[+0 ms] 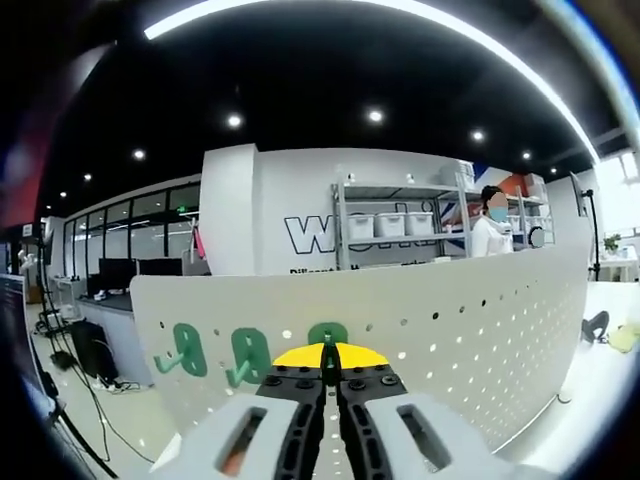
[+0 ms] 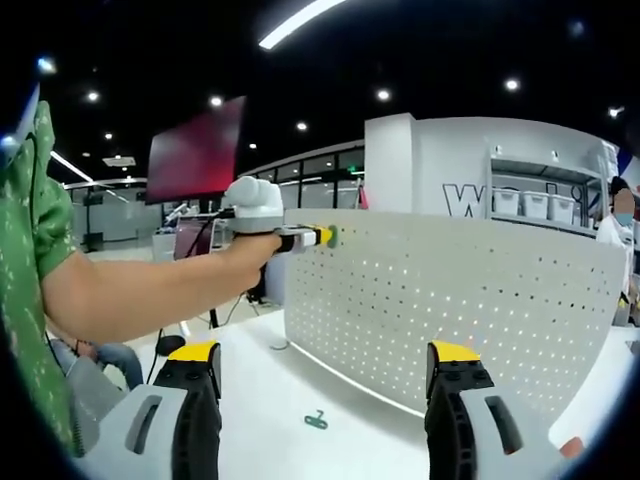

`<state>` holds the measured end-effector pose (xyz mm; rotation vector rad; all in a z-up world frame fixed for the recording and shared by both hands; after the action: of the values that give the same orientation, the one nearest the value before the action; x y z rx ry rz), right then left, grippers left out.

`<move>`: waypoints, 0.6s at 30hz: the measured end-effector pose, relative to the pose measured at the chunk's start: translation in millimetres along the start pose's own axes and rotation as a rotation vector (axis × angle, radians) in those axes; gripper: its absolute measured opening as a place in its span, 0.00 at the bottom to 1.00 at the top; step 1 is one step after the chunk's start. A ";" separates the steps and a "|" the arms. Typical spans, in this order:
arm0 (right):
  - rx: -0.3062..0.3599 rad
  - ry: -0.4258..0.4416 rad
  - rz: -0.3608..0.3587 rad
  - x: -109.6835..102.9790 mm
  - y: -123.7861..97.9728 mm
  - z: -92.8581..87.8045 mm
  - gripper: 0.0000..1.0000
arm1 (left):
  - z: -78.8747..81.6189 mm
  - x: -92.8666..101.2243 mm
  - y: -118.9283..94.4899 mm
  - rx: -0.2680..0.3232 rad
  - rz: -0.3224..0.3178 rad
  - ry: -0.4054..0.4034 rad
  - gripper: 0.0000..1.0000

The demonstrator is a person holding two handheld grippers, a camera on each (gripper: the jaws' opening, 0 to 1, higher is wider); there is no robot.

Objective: Insert the hook assembly into the mounting plate slot until the hook locks in place.

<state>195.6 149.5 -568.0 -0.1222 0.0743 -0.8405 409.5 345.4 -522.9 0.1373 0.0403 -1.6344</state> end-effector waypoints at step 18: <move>0.007 0.005 0.005 0.2 -2.0 0.4 0.86 | -3.0 -2.6 4.3 -0.003 0.011 0.036 0.03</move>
<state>194.3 148.1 -567.3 -0.1134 0.0763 -0.8362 414.1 348.0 -525.4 0.1646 0.0696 -1.6211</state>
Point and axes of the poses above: the point that each gripper's makers call its tool centre point, and the gripper's own axes: y roughly forward along the fingers, x roughly to its right, z roughly out of its top, the point moved 1 cm from there along -y, roughly backward along the fingers, and after that the axes turned 4 degrees about y, right-handed, at the moved point
